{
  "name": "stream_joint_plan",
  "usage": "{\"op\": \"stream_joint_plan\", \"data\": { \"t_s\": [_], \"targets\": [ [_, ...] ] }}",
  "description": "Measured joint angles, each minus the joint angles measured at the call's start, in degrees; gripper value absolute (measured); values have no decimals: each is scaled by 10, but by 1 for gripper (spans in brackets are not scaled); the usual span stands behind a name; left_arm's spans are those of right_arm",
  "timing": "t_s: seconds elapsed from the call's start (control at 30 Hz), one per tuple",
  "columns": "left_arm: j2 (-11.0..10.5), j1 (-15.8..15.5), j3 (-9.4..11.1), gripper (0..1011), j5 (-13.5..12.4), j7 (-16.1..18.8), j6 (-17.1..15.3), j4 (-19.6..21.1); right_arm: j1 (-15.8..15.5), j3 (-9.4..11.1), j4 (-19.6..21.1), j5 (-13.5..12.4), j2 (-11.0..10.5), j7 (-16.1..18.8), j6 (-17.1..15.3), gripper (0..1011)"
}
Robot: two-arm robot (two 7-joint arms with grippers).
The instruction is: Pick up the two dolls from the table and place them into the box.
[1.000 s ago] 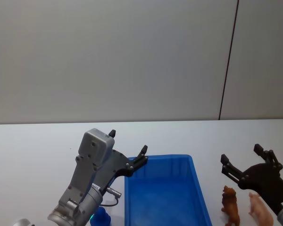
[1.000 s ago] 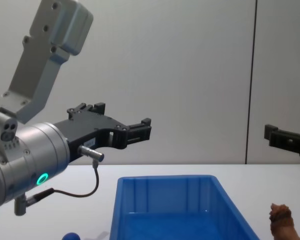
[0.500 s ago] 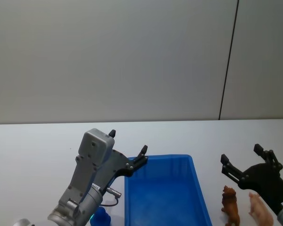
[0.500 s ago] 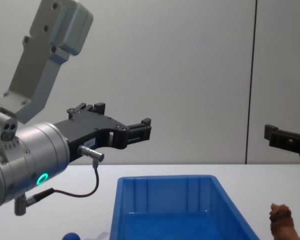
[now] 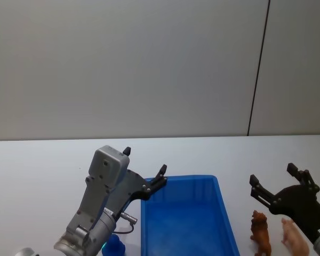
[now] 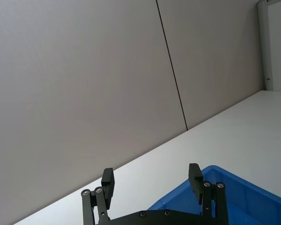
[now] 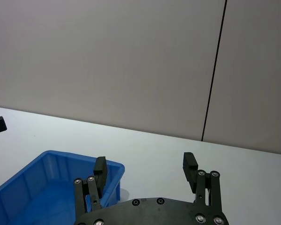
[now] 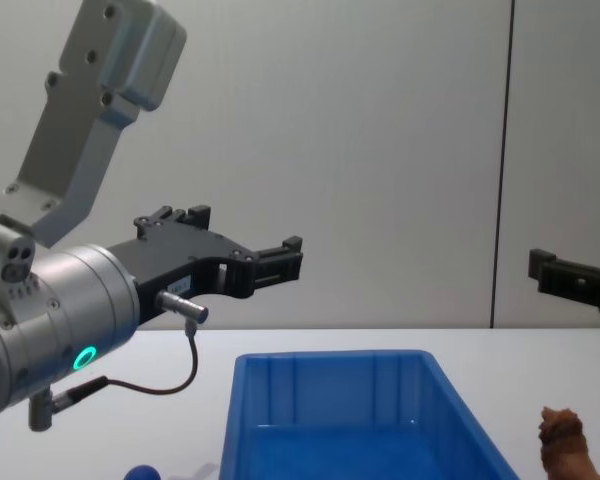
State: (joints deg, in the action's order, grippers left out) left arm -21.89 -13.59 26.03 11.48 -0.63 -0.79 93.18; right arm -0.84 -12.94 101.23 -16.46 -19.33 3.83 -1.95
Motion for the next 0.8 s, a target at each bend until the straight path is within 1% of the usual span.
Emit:
{"op": "stream_joint_plan", "data": {
  "t_s": [0.3,0.43,0.6,0.8],
  "targets": [
    [0,0,0,1001,0,0,0,0,-1,1,0,-1,-1,0,0,1001],
    [0,0,0,1001,0,0,0,0,-3,5,0,-7,-4,-2,-2,1001],
    [0,0,0,1001,0,0,0,0,-8,11,1,-16,-11,-7,-13,1001],
    [0,0,0,1001,0,0,0,0,-13,20,3,-28,-19,-17,-35,1000]
  ]
}}
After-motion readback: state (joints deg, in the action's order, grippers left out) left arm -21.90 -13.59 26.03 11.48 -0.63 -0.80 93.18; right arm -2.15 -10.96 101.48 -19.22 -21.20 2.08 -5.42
